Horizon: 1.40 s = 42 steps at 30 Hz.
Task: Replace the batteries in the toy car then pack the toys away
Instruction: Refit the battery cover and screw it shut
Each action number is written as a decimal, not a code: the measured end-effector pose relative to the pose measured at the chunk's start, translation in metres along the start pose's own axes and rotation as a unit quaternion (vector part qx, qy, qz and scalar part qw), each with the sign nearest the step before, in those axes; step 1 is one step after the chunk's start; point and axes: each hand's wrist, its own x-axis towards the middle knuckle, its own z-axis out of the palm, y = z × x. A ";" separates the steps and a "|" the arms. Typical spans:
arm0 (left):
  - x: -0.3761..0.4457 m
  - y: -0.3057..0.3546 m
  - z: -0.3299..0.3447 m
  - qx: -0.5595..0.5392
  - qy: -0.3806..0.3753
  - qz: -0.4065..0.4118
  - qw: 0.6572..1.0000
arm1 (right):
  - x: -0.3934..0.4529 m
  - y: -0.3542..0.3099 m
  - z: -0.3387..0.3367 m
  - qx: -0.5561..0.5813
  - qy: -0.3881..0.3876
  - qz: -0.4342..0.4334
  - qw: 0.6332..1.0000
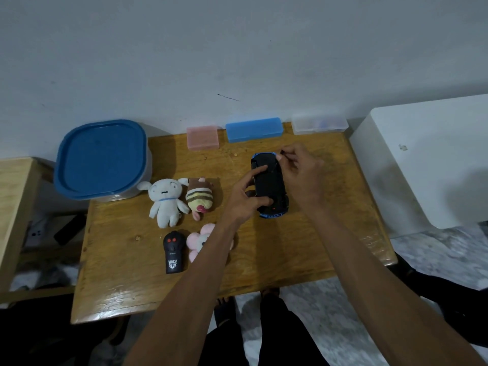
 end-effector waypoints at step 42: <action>-0.003 0.001 0.002 -0.006 0.008 -0.008 1.000 | 0.002 -0.003 0.007 0.002 0.025 0.047 0.999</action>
